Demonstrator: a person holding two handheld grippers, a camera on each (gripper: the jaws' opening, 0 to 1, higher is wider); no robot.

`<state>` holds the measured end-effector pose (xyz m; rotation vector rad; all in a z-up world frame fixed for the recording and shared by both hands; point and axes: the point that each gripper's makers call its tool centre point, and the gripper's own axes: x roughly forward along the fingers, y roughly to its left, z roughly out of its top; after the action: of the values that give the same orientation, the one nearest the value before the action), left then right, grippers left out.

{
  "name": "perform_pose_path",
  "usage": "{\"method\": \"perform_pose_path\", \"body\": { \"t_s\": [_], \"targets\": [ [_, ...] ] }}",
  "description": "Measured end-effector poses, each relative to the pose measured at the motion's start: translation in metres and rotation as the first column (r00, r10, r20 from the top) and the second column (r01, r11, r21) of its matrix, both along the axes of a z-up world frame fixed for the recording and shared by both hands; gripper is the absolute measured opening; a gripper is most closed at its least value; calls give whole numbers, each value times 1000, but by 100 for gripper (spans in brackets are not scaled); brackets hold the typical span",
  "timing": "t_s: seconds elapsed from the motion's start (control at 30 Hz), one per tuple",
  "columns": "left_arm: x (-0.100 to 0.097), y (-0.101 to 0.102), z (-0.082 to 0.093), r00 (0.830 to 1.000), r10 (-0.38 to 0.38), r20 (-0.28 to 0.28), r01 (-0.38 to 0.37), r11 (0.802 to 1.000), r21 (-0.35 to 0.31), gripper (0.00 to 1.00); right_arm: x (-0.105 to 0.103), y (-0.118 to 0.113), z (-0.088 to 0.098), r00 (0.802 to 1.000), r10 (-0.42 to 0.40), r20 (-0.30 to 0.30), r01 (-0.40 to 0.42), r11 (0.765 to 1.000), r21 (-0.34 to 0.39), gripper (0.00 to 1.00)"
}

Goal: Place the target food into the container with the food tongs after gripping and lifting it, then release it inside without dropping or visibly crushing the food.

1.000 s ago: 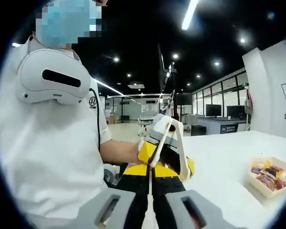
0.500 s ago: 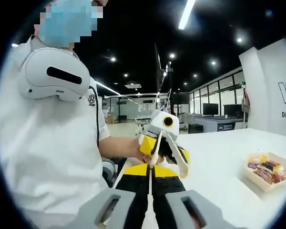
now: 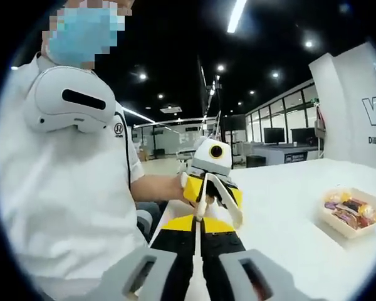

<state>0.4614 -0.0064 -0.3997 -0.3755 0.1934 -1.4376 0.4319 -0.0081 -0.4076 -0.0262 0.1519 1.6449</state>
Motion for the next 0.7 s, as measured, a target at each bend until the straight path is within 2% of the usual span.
{"method": "perform_pose_path", "body": {
  "t_s": [0.17,0.3,0.7],
  "targets": [
    [3,-2,-2,1000,3,7,-3,1000,9,24,1,-1,4,1000,-2,-21,2,1000,15,4],
    [1,-4,-3,1000,-6,13,6,1000,16,24,4,-1,3,1000,-3,-17,3,1000,10,0],
    [0,-6,-11,999,-15,45,13,998,57,25,2,3,-1,1000,13,2,-13,1000,-6,0]
  ]
}}
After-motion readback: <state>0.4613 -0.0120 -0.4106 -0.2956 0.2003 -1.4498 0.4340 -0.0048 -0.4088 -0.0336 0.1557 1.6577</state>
